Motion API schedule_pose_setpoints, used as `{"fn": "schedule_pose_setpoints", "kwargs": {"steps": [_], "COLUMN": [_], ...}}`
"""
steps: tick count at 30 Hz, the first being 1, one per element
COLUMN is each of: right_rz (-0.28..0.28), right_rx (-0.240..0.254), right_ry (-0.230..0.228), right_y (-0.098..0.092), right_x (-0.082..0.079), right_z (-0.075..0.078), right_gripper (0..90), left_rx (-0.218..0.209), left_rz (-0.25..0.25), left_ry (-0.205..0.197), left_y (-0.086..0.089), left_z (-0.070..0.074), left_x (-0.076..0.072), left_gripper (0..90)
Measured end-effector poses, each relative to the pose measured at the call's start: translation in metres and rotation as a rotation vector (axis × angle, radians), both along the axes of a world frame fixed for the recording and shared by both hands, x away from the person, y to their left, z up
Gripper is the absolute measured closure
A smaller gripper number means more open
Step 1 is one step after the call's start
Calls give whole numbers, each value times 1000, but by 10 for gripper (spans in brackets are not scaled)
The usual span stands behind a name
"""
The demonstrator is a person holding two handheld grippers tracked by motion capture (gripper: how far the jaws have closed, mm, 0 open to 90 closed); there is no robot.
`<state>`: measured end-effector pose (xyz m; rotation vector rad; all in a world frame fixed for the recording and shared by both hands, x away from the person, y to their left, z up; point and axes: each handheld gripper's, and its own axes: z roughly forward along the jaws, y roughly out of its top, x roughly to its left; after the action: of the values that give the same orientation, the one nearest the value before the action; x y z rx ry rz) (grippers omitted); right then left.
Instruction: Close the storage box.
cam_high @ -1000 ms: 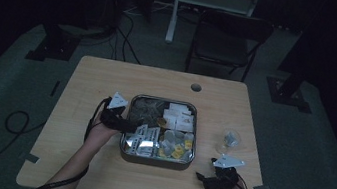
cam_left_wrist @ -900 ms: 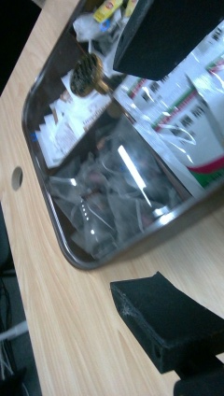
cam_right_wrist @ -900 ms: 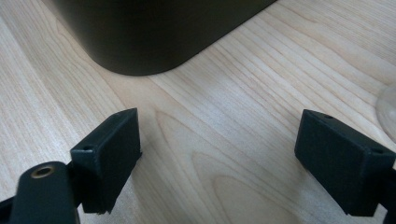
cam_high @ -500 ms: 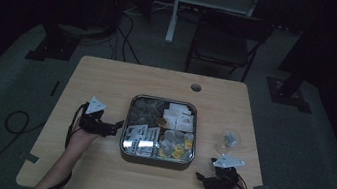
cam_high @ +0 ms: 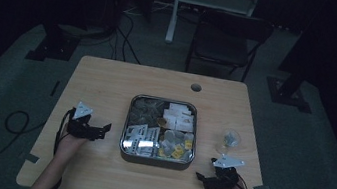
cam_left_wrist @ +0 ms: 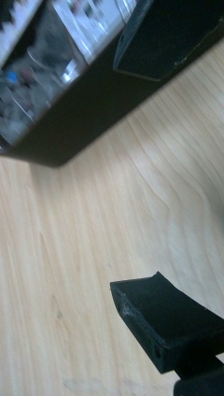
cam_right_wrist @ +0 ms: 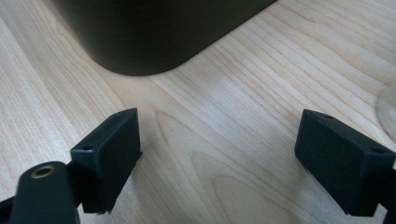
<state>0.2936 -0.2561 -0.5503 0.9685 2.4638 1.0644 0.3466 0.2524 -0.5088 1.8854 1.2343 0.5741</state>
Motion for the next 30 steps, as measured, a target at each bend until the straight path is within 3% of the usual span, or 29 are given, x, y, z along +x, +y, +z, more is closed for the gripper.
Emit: {"fn": "schedule_pose_setpoints", "kwargs": {"steps": [18, 30], "right_rz": [0, 0], "right_rx": [0, 0], "right_ry": [0, 0], "right_y": [0, 0], "right_x": [0, 0], "right_z": [0, 0], "right_gripper": [139, 139], "left_rx": [10, 20], "left_rz": [88, 157], "left_ry": [86, 105], "left_y": [32, 46], "left_z": [-28, -28], "left_x": [-19, -43], "left_gripper": [5, 5]}}
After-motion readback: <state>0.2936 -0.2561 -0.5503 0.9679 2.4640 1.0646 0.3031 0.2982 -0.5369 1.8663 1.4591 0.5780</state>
